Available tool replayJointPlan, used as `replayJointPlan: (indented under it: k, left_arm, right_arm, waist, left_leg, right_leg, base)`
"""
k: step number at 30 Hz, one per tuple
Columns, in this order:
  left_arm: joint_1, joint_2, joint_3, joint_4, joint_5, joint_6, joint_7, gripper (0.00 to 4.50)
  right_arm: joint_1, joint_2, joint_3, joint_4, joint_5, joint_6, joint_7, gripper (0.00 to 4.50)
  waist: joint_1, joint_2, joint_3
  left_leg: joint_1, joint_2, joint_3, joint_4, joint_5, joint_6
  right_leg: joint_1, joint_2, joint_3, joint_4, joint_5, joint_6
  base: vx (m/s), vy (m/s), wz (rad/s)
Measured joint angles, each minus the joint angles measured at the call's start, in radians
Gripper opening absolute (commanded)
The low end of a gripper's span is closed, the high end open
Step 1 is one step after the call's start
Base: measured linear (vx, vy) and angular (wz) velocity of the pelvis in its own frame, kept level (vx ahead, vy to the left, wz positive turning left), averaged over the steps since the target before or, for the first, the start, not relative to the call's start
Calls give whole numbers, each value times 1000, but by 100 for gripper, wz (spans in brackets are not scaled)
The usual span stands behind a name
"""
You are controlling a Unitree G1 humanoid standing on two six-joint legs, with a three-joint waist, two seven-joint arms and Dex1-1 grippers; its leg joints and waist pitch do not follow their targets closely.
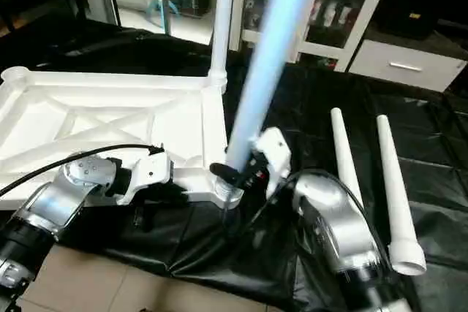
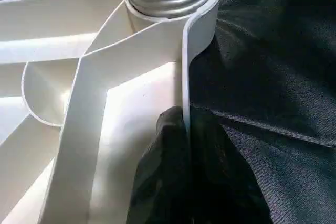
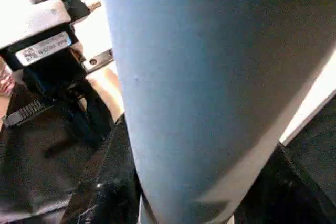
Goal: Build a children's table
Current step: Insert table leg to table base
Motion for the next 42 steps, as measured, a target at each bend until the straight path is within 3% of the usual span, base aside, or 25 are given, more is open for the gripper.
replayJointPlan:
  k: [8, 17, 27, 31, 35, 38, 42]
  left_arm:
    - [12, 12, 1, -1, 9, 16, 13, 0]
    - [17, 9, 1, -1, 8, 15, 16, 0]
    - [22, 8, 1, -1, 8, 17, 20, 0]
    - [23, -9, 5, 0, 17, 52, 75, 0]
    - [-41, -92, 22, 54, 47, 193, 195, 0]
    - [-103, -194, 25, 106, 66, 297, 309, 0]
    - [-191, -348, 45, 233, 74, 356, 512, 0]
  right_arm:
    - [-63, 39, 10, 99, -19, 11, 11, 187]
    - [-35, 39, 9, 91, -21, -24, 4, 186]
    - [-15, 54, 7, 98, -24, -67, -18, 186]
    - [-34, 122, -15, 173, -39, -127, -129, 186]
    - [-150, 225, -35, 335, -87, -157, -401, 185]
    - [-227, 263, -72, 433, -111, -161, -563, 185]
    - [-343, 316, -127, 575, -163, -172, -779, 185]
  waist:
    - [-14, -8, -8]
    - [-22, -2, -11]
    - [-23, 0, -12]
    - [-33, 4, -11]
    - [-55, 4, -8]
    - [-56, 13, -1]
    - [-51, 20, 2]
  left_leg:
    - [1, 0, 0, -1, 0, 0]
    - [2, 0, 0, -1, 0, 0]
    - [13, 0, 0, -6, 0, 0]
    - [15, 0, -2, -10, 0, 0]
    - [13, 0, -4, -10, 0, 0]
    - [5, 0, -13, -10, 0, 0]
    - [-2, 0, -6, -10, 0, 0]
  right_leg:
    - [3, 0, 0, -1, -3, 5]
    - [6, 0, 0, -8, -3, 6]
    - [6, 1, -1, -13, -5, 9]
    - [8, 1, -4, -24, -6, 10]
    - [4, 1, -8, -29, -9, 10]
    - [5, 0, -19, -44, -9, 10]
    - [1, -3, -16, -45, -8, 8]
  base:
    - [0, 0, 0]
    - [0, 0, 0]
    - [0, 0, 0]
    - [0, 0, 0]
    - [-14, 1, -1]
    - [-24, 6, -2]
    - [0, 0, 0]
